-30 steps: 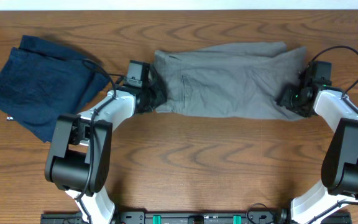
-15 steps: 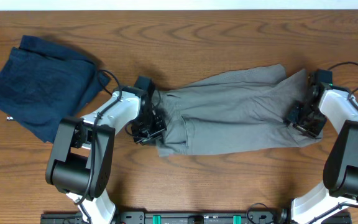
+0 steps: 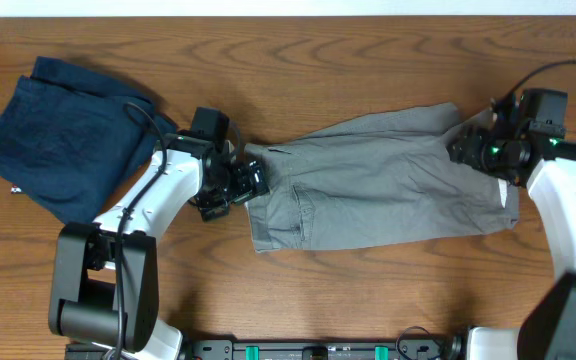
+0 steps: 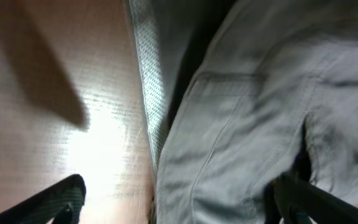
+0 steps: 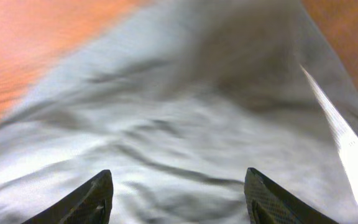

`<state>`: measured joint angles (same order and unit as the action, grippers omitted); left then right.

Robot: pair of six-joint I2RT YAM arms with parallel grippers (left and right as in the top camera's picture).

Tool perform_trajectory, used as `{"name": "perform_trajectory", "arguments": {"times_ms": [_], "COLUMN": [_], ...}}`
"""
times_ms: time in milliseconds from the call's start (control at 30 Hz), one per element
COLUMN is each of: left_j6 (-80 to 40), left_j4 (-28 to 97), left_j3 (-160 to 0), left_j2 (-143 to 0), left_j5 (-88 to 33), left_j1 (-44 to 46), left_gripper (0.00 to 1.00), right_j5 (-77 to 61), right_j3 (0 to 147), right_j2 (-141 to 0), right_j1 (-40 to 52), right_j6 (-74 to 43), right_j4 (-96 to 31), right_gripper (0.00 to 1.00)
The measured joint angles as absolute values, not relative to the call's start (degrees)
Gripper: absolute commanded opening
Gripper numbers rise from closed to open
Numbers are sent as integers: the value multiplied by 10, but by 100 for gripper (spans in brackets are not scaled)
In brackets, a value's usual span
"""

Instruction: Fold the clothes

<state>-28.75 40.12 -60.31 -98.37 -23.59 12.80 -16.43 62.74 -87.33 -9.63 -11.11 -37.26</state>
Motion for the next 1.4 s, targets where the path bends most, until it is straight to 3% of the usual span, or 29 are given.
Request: {"name": "perform_trajectory", "arguments": {"times_ms": [433,533,600,767,1067,1400], "left_j6": [-335,-343,-349,-351,-331,-327], "left_j4": [355,329,322,307,323,346], "left_j3": [-573,-569,-566,-554,-552,-552], "left_j2": [-1017,-1016,-1016,-1020,-997,-828], "left_j5": [-255,-271,-277,-282,-293,-293], "left_j1": [164,181,194,205,155,121], "left_gripper": [100,90,71,6,6,6], "right_j5": [-202,-200,-198,-190,-183,-205], "right_j3": [629,629,629,629,629,619], "right_j2": [-870,-873,-877,-884,-885,-972], "right_j1": [44,60,67,74,75,120], "right_j6": [-78,-77,-76,-76,-77,-109], "right_j4": [-324,-318,-319,-323,-363,-391], "right_gripper": [70,70,70,70,63,62]}}
